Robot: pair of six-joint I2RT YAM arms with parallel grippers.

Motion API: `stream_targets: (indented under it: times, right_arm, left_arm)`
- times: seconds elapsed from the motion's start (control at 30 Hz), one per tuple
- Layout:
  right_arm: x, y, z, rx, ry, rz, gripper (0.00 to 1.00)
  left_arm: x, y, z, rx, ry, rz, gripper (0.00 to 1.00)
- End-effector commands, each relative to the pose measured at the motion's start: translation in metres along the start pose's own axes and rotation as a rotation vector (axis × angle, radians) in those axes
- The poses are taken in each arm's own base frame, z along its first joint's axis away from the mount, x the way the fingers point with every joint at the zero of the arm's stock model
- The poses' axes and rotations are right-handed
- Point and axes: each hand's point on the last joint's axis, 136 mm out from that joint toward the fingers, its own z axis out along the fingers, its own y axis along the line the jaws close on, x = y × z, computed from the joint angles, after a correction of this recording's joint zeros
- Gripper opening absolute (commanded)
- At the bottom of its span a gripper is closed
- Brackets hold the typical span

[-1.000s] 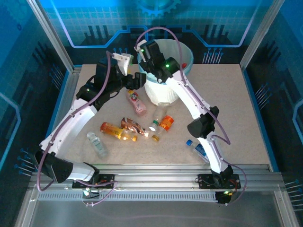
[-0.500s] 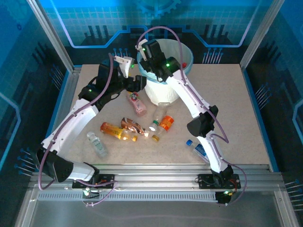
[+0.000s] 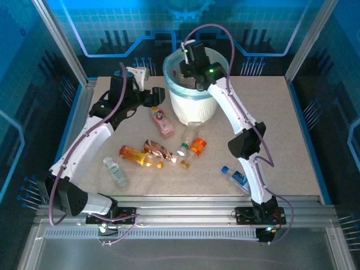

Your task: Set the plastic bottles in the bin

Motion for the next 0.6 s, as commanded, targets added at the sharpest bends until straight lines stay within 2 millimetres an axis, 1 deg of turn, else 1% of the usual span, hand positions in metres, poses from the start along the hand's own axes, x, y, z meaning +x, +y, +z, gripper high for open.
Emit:
stream_targets:
  times: [0.0,0.07,0.1,0.13,0.2,0.3,0.33,0.4,0.43,0.5,0.57]
  right_arm:
    - [0.056,-0.018,0.020,0.060,0.190,0.079,0.03]
    - [0.060,-0.031,0.022,0.106,0.206,0.074,0.03]
    - [0.062,-0.032,0.023,0.108,0.213,0.058,0.03]
    - [0.063,-0.030,0.024,0.095,0.218,0.037,0.03]
    - [0.070,-0.020,0.030,0.046,0.236,-0.003,0.05]
    - [0.084,-0.006,0.037,0.008,0.272,-0.059,0.08]
    - [0.089,-0.004,0.039,0.008,0.284,-0.069,0.09]
    - [0.093,0.000,0.041,0.000,0.292,-0.069,0.10]
    - [0.093,0.002,0.041,-0.004,0.290,-0.064,0.11]
    - [0.084,0.005,0.036,-0.015,0.269,-0.048,0.14]
    - [0.068,0.006,0.025,-0.032,0.227,-0.028,0.24]
  left_arm:
    - [-0.005,0.000,-0.001,0.017,-0.027,-0.013,0.83]
    - [-0.004,0.000,0.000,0.018,-0.025,-0.011,0.83]
    - [-0.004,0.000,0.000,0.019,-0.025,-0.011,0.83]
    - [-0.003,0.000,0.001,0.019,-0.021,-0.012,0.83]
    - [-0.002,0.000,0.004,0.024,-0.014,-0.014,0.83]
    - [0.000,-0.001,0.006,0.032,-0.005,-0.019,0.83]
    - [0.000,-0.002,0.006,0.036,-0.003,-0.020,0.82]
    - [0.002,-0.002,0.008,0.038,0.003,-0.022,0.82]
    - [0.002,-0.002,0.008,0.039,0.004,-0.024,0.82]
    - [0.002,-0.002,0.008,0.041,0.006,-0.021,0.83]
    - [0.002,-0.003,0.008,0.042,0.008,-0.020,0.82]
